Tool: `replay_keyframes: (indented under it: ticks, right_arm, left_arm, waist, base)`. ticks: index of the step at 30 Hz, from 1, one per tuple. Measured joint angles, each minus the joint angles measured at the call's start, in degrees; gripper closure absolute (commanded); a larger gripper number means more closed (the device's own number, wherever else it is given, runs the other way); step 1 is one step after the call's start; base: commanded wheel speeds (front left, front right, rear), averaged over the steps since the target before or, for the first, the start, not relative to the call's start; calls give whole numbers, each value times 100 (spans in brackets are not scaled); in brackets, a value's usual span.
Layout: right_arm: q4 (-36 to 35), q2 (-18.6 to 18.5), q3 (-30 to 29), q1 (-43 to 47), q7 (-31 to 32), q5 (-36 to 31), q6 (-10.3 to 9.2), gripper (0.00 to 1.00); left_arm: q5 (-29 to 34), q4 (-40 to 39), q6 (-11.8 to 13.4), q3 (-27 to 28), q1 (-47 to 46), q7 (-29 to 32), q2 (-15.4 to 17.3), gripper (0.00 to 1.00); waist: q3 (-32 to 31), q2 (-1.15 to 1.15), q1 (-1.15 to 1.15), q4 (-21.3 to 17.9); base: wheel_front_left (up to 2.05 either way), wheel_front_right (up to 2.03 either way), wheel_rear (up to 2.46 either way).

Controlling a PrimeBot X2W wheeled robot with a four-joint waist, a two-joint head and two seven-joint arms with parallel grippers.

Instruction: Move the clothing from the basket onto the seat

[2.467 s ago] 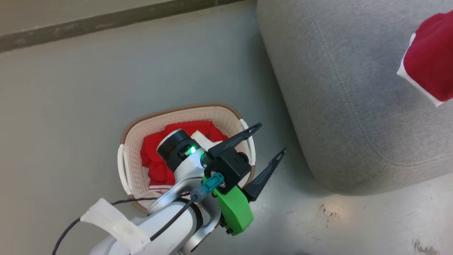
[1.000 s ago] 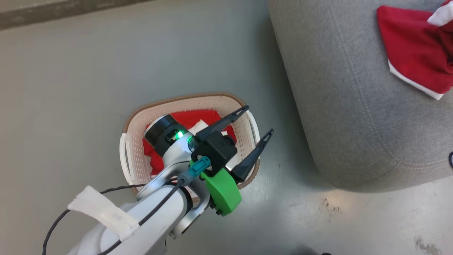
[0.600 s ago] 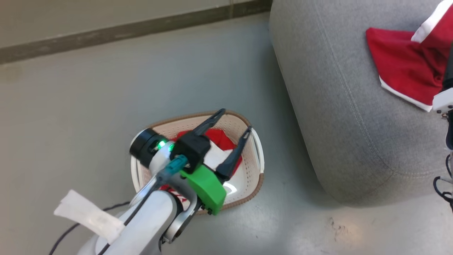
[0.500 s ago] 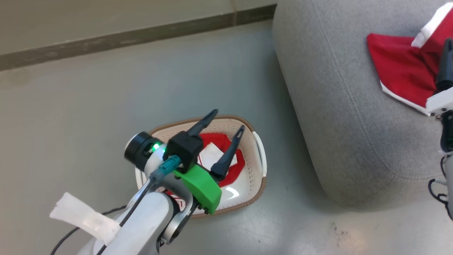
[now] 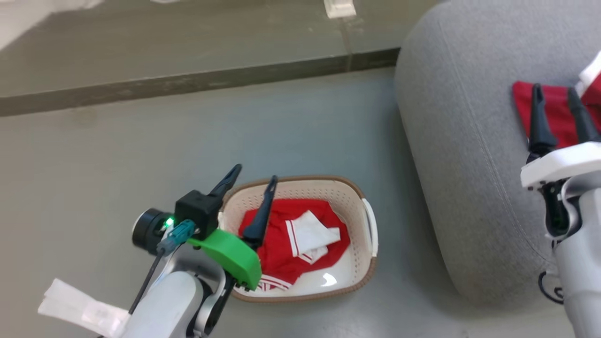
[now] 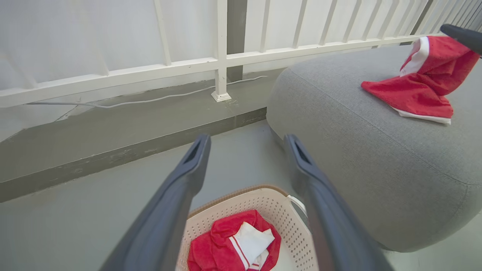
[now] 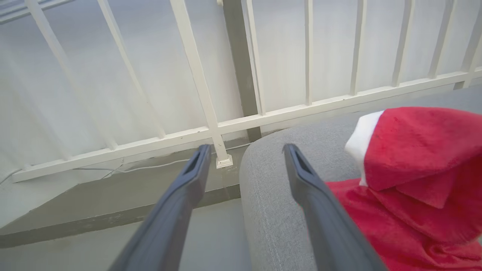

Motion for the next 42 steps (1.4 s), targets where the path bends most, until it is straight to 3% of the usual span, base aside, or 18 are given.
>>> replay_keyframes:
  ticks: [16,31,42]
  right_arm:
    - [-626,482,597,893,0,-249,19,0]
    - [-1015,561,960,1720,7,-414,27,0]
    - [-1325,638,1066,1964,62,-417,48,0]
  left_arm:
    - [-31,259,96,945,695,-358,79,0]
    - [107,424,98,1772,1215,-419,49,0]
    - [347,402,98,2001,1494,-413,-114,0]
  waist:
    - [-645,0,0,353]
    - [-910,0,0,356]
    - [-965,0,0,364]
  base:
    - [0,0,0]
    - [0,0,0]
    - [0,0,0]
